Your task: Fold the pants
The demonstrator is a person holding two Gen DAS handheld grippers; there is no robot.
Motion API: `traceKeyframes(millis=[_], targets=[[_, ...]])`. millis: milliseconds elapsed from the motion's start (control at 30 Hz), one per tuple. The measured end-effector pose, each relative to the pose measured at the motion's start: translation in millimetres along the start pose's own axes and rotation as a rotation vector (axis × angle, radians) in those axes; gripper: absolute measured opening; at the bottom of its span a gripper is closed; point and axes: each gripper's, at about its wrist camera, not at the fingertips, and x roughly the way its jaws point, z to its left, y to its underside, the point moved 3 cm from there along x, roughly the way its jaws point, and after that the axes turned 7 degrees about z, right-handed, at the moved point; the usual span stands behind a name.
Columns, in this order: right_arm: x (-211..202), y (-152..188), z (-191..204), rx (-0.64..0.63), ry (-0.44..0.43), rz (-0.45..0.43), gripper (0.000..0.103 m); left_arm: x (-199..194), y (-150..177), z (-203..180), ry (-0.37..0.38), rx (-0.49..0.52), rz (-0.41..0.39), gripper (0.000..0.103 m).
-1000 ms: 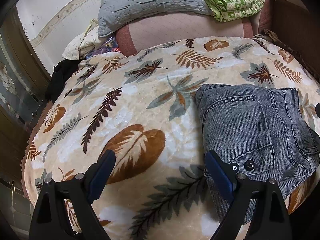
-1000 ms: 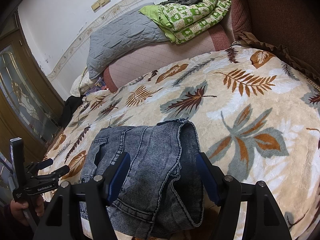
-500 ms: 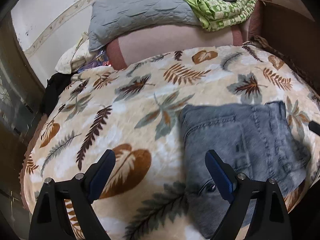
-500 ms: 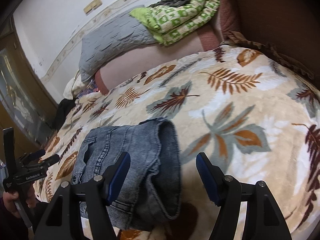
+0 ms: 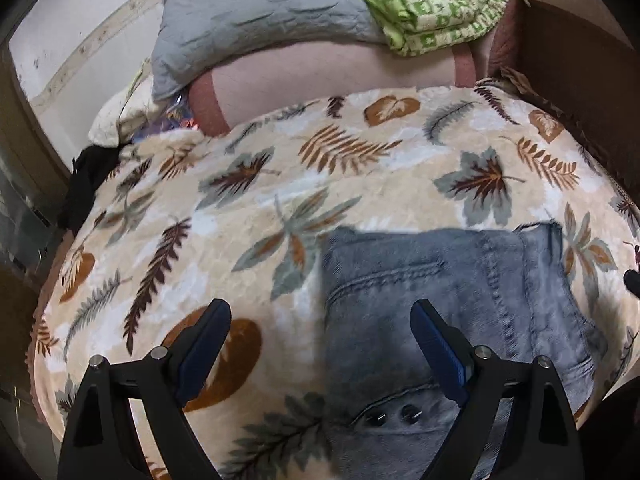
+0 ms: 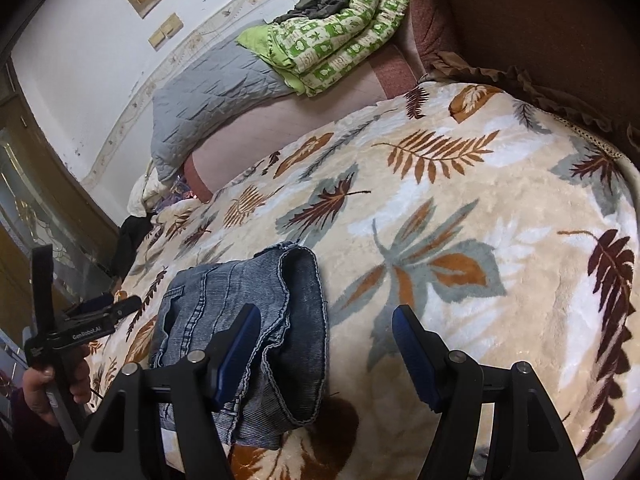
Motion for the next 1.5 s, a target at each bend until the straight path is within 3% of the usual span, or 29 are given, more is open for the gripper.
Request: traceKeyframes(millis=[300,633,767,900,1000,1233,1500], targets=[[17,-3,3,0.028,-0.046,0.137,0.076,25,35,68,-0.043,0.008,0.107,0.091],[97,-7,12,0.094,-0.155,0.411,0.076,63,19,34,0.238,-0.005,0.165,0.091],[90,-9,19,0.056,-0.141,0.371,0.076,56,14,36,0.230,-0.043,0.136,0.091],[88,-8,20,0.060,-0.148,0.367,0.076,44,12,39,0.123,-0.010,0.095,0.091],[89,-7,23,0.049,-0.127,0.359,0.076,34,11,42,0.084,-0.016,0.061,0.091],[82,-8,32,0.041,-0.142,0.338,0.076,14,10,40,0.059,0.009,0.001,0.091],[83,-8,30,0.041,-0.132,0.336,0.076,9,7,40,0.058,0.002,-0.010,0.091]])
